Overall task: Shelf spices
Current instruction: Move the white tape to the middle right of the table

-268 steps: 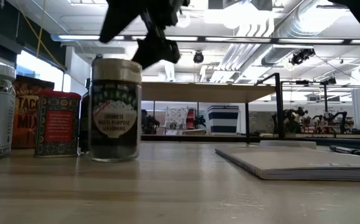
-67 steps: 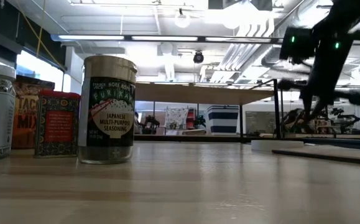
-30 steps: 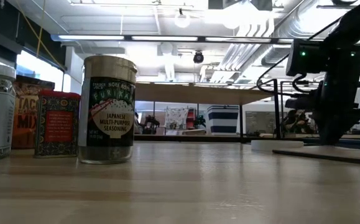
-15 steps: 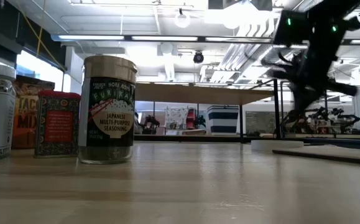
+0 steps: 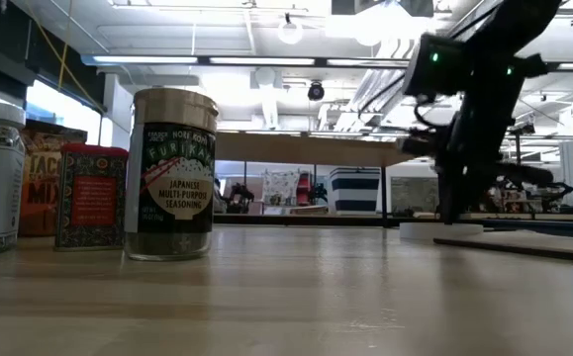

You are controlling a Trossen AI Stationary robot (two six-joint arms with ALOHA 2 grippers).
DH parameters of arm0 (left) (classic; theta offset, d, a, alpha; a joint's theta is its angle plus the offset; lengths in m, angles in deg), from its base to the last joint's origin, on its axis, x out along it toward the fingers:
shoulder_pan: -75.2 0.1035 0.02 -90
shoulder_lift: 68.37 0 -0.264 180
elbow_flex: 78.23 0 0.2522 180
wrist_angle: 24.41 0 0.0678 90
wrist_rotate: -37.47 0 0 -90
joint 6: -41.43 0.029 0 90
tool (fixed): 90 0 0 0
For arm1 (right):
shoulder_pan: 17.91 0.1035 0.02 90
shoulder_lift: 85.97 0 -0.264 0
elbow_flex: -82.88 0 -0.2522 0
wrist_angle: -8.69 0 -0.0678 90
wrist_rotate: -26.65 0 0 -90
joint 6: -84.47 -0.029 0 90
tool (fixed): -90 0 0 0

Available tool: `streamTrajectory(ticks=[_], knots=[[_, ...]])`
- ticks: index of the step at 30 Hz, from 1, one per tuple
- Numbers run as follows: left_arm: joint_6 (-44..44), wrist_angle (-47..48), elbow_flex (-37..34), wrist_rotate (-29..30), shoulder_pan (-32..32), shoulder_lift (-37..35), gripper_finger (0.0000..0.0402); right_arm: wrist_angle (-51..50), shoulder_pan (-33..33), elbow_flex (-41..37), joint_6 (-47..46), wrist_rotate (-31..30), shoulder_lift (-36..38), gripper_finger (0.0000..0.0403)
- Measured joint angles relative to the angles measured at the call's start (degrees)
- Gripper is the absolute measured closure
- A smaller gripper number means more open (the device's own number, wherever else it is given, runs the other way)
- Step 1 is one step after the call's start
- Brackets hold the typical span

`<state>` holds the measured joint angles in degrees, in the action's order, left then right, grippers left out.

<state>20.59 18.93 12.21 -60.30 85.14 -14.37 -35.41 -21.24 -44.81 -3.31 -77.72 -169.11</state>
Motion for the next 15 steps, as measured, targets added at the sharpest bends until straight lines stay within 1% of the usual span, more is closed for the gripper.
streamTrajectory(ticks=[3,7,10,13,15], knots=[[0.0,0.3,0.0,0.0,0.0,0.0,0.0402,0.1,0.8,0.0,-2.0,0.1,-3.4,0.0403],[-0.1,0.6,0.0,0.0,0.0,0.0,0.0402,-2.7,1.5,0.3,-5.5,-0.3,-4.4,0.0403],[0.0,0.7,0.0,0.0,0.0,0.0,0.0402,-10.1,1.6,0.3,-8.8,-0.5,-3.4,0.0403],[0.0,0.7,0.0,0.0,0.0,0.0,0.0401,-20.1,1.5,-0.2,-12.8,-0.6,-1.8,0.0403],[0.0,1.0,0.0,0.0,0.0,0.0,0.0401,-23.6,1.5,-0.1,-15.0,-1.7,0.1,0.0403]])
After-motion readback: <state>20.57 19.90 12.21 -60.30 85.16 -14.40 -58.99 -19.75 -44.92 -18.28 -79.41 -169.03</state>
